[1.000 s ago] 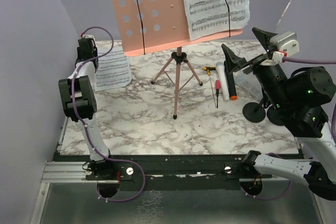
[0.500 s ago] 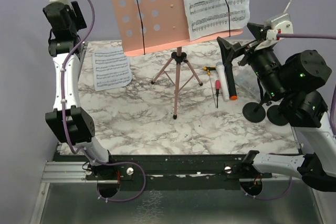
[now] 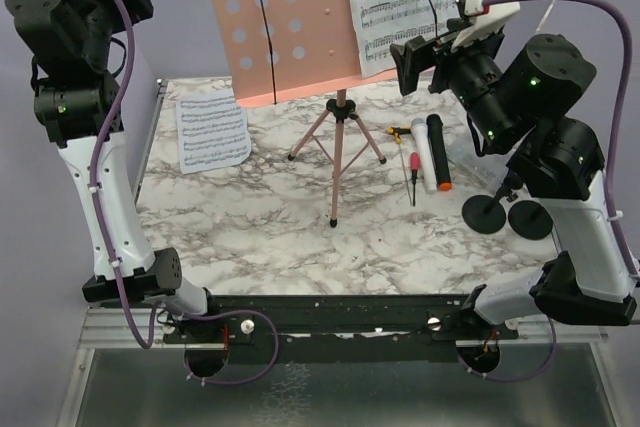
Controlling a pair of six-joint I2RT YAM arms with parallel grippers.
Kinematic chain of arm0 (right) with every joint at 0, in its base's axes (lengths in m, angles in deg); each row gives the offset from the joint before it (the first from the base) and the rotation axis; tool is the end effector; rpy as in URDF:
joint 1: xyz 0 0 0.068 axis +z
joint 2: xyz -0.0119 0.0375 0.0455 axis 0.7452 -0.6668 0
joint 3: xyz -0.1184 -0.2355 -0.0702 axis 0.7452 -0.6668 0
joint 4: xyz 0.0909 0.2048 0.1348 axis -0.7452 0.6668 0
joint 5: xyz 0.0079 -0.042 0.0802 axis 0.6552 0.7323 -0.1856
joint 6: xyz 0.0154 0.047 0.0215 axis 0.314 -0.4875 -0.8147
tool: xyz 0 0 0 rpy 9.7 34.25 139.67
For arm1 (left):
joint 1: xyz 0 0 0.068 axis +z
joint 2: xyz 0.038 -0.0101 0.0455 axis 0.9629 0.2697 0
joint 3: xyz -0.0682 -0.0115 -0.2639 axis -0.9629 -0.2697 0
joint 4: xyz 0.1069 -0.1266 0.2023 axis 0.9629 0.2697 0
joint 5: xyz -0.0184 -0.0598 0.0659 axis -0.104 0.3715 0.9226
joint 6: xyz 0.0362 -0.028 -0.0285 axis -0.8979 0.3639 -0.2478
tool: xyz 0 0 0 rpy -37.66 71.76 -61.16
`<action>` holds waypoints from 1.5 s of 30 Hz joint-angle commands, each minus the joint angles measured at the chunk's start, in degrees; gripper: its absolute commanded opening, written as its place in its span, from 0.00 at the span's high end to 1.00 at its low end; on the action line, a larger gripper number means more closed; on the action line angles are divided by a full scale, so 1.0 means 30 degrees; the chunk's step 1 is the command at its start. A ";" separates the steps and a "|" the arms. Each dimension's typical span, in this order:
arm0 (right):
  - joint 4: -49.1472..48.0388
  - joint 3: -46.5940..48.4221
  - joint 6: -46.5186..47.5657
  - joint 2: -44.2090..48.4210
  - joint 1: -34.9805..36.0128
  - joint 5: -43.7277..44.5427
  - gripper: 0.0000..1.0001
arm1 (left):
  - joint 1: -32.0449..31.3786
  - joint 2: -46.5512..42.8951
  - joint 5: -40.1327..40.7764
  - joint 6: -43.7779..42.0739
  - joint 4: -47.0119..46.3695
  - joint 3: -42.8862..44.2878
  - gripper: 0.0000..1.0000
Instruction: Pack up the instrument practice props
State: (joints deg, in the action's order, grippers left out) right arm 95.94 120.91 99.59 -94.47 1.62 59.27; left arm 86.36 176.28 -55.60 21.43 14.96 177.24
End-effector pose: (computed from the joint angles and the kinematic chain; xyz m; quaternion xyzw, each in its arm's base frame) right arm 0.1442 0.1470 0.6063 -0.1920 0.6214 0.0929 0.7539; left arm 0.2606 0.0519 0.5987 -0.1164 0.6413 -0.0517 0.7567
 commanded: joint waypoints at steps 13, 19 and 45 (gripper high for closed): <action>0.0829 0.0407 -0.1041 -0.1358 -0.3699 -0.1381 0.07 | -0.7951 -0.0912 -0.7515 0.4284 -0.1237 0.2236 0.25; -0.0114 -0.0495 -0.0987 -0.0850 -0.4705 -0.2550 0.11 | -1.2724 -0.0197 -0.6344 0.3890 -0.1435 0.2374 0.26; -0.3476 -0.3750 -0.1787 -0.0096 -0.5438 -0.4588 0.35 | -2.0900 0.1846 0.9903 -0.0489 -0.3431 0.0087 0.28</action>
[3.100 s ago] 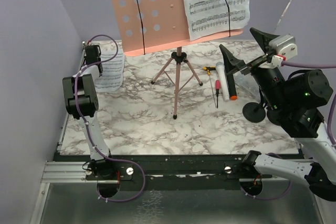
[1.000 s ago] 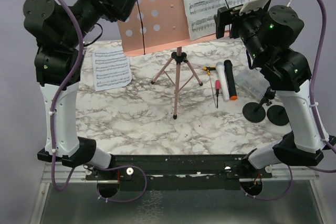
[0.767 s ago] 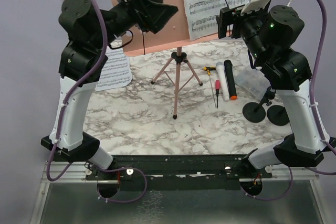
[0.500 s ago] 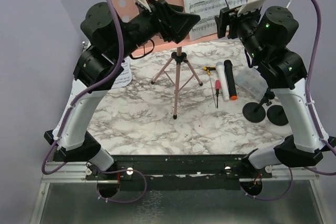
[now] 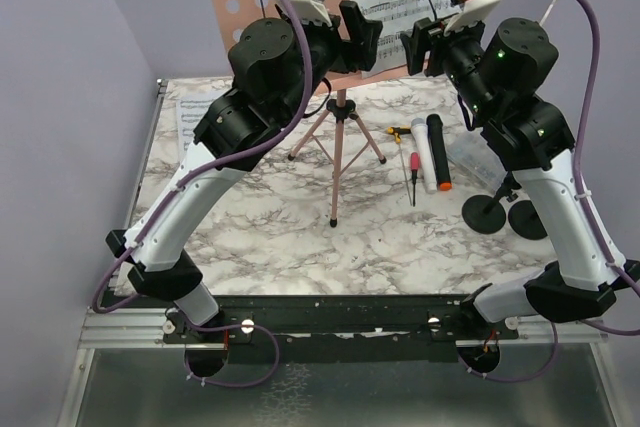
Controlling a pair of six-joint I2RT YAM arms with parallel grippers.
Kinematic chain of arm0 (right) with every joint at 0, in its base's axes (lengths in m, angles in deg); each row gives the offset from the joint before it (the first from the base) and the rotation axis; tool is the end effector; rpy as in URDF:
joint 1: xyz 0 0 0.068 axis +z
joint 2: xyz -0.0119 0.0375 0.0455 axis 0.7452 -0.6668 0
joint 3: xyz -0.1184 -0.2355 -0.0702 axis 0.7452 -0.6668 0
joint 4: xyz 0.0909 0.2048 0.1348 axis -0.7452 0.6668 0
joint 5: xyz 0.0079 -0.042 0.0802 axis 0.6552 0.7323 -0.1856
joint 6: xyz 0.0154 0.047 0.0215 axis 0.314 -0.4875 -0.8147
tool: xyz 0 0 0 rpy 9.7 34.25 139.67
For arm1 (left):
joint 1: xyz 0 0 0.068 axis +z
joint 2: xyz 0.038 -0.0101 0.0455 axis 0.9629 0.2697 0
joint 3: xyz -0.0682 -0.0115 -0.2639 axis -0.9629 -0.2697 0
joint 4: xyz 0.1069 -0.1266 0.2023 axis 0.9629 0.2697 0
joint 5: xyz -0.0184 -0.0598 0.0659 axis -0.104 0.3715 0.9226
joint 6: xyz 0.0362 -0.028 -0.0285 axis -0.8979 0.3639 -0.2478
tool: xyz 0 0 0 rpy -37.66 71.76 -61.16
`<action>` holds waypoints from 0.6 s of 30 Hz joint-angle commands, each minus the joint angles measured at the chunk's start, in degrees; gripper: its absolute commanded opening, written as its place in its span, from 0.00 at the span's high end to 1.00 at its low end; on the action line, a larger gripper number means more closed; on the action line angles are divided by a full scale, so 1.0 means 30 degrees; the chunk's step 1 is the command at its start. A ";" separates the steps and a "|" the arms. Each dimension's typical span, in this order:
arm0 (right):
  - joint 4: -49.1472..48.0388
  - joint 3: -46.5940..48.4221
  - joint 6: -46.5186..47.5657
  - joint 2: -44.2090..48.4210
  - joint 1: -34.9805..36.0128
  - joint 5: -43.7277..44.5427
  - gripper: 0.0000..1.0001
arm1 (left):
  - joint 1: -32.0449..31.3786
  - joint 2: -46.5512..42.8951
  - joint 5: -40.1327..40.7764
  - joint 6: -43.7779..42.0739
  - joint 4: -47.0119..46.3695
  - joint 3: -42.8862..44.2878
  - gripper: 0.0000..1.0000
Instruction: Pack up the instrument practice props
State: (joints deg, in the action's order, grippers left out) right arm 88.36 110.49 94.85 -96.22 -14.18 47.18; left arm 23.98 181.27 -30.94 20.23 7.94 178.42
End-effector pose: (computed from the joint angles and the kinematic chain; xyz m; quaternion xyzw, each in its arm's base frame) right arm 0.2196 0.1383 0.5671 -0.1701 0.6533 0.0792 0.7335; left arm 0.1998 -0.2229 0.5940 0.0724 0.6303 -0.3186 0.7043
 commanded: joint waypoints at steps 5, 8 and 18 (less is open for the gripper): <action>-0.1718 -0.1004 -0.0075 0.0928 -0.0171 -0.0587 0.36 | -0.0118 0.0536 0.2065 0.0031 -0.1205 -0.0315 0.34; -0.2215 -0.1478 0.0008 0.1159 -0.0170 -0.0659 0.36 | -0.0111 0.0635 0.2036 0.0086 -0.1391 -0.0494 0.36; -0.3398 -0.2354 0.0331 0.1483 -0.0171 -0.0521 0.38 | -0.0115 0.1137 0.2170 0.0252 -0.1882 -0.0842 0.37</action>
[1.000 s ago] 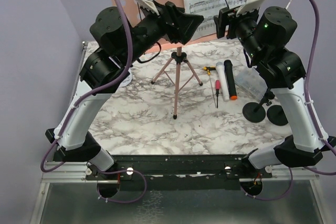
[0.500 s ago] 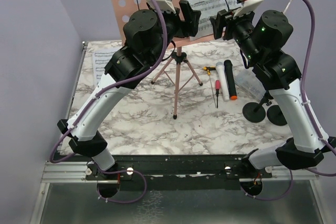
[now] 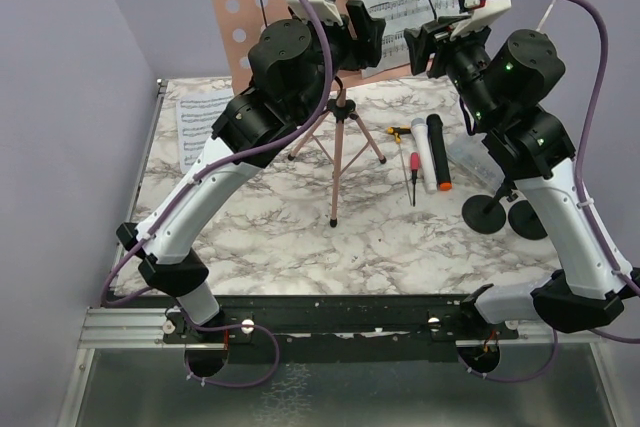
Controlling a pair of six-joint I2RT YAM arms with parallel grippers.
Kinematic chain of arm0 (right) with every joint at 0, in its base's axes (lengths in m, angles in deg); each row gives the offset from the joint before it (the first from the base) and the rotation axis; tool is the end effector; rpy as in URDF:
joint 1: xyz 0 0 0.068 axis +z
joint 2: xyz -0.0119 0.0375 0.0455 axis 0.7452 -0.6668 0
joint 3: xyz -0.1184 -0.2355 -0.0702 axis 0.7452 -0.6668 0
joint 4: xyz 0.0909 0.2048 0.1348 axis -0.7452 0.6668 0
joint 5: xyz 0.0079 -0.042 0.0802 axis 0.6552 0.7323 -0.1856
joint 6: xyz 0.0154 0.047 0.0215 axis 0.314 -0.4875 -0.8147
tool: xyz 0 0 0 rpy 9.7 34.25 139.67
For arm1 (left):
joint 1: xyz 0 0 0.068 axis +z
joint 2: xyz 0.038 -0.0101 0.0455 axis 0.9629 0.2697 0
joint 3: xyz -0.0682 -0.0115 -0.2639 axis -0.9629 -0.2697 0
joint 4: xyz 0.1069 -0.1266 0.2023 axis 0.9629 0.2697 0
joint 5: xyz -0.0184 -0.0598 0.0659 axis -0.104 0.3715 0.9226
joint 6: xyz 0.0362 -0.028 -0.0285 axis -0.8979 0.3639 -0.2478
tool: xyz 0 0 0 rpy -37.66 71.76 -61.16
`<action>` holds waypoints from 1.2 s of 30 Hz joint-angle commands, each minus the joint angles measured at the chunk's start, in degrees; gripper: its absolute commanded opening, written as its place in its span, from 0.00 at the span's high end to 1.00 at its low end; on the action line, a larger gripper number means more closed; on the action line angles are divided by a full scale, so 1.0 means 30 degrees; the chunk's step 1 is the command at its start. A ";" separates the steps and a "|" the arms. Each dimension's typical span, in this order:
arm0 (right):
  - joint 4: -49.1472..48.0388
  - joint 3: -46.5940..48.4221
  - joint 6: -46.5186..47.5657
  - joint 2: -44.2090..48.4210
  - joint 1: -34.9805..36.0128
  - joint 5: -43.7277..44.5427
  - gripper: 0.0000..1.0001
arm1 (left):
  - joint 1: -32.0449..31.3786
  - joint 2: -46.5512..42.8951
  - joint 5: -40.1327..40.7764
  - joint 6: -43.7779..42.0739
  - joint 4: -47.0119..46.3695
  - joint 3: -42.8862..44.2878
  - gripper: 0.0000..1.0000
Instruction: Pack up the instrument practice props
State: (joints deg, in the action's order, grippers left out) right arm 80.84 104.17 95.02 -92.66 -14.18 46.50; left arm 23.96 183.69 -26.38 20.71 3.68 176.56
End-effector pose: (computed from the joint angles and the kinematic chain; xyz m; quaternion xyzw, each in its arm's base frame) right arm 0.2123 0.1338 0.5643 -0.1609 0.6241 0.0911 0.7591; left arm 0.2171 -0.2399 0.5804 0.0396 0.6357 -0.2977 0.7111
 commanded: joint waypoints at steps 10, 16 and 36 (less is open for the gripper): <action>-0.1927 -0.1053 0.0628 0.0515 -0.0200 -0.0099 0.43 | -0.0114 0.0560 -0.0083 0.0146 -0.1169 -0.0472 0.40; -0.2081 -0.1141 0.0654 0.0490 -0.0200 -0.0265 0.55 | -0.0111 0.0387 -0.0210 0.0009 -0.1848 -0.1063 0.51; -0.2705 -0.2035 0.0391 0.0845 -0.0200 0.0060 1.00 | -0.0089 -0.0984 0.0700 -0.0920 -0.4362 -0.3291 1.00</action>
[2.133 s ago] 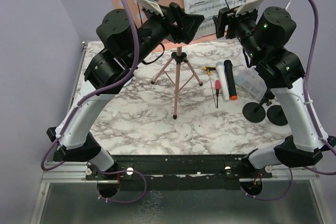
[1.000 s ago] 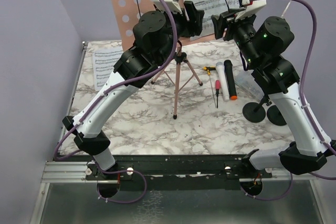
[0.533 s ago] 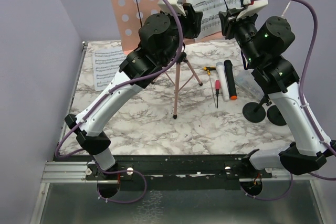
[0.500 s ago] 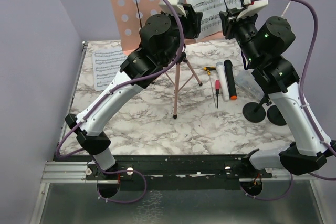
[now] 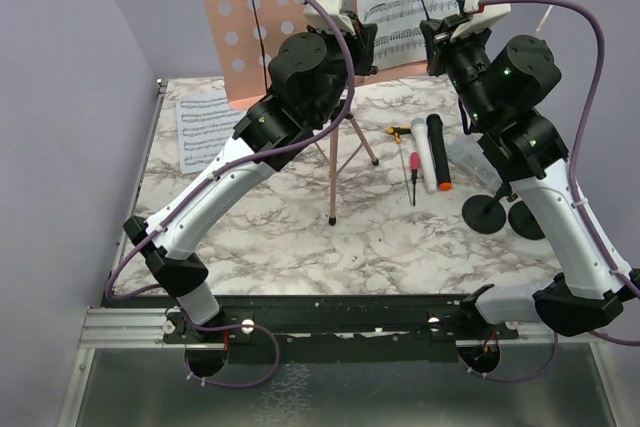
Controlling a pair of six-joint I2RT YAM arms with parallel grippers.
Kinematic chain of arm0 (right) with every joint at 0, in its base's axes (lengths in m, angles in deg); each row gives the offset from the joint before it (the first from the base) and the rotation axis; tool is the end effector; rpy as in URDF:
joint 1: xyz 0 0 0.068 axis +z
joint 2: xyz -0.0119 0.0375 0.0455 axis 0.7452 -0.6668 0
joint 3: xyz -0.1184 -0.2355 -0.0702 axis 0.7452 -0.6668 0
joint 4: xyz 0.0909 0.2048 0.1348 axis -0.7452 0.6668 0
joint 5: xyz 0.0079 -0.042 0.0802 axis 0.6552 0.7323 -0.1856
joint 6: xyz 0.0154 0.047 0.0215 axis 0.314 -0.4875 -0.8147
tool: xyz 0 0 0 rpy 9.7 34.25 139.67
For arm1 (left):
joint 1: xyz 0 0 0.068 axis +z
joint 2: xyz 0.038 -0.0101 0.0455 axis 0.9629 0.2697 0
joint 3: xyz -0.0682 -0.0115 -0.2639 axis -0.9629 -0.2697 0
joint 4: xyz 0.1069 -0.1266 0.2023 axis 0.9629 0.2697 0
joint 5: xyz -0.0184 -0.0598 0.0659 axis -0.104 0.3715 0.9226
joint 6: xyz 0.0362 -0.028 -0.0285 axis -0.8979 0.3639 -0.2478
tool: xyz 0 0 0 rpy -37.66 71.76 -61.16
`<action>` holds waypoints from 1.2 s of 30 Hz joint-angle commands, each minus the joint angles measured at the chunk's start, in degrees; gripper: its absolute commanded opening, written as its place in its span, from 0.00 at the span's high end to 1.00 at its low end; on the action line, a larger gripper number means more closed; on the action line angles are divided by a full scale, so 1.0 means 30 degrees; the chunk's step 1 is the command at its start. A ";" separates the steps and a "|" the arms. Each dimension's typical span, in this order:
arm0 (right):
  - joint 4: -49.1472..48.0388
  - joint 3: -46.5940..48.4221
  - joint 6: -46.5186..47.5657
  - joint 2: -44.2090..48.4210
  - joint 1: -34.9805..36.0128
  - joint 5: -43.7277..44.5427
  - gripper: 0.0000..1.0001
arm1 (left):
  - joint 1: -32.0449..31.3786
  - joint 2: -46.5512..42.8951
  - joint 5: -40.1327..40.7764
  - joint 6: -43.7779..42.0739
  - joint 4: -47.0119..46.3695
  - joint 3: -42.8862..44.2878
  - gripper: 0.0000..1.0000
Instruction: Pack up the instrument practice props
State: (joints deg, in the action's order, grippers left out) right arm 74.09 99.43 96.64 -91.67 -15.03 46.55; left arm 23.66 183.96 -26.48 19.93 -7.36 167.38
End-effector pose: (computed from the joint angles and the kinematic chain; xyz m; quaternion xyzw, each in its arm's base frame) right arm 0.2188 0.1336 0.5566 -0.1555 0.6052 0.0797 0.7767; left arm 0.2336 -0.2629 0.5520 0.0412 0.6257 -0.3016 0.7182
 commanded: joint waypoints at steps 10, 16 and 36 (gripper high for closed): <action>-0.0812 -0.0873 -0.0145 0.0660 0.0055 0.1176 1.00 | 0.0016 -0.2611 0.2427 -0.2180 -0.0685 -0.1052 1.00; -0.0896 -0.0992 -0.0234 0.0614 -0.0075 0.1474 0.99 | 0.0004 -0.3697 0.3476 -0.3072 -0.0680 -0.1626 1.00; -0.0895 -0.0961 -0.0205 0.0341 -0.0150 0.1473 1.00 | 0.0009 -0.7947 0.6217 -0.7663 -0.0935 -0.2608 1.00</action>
State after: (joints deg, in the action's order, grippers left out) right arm 71.11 96.94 96.55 -90.73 -15.03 49.52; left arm 23.66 162.82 -10.55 0.87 -8.95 160.00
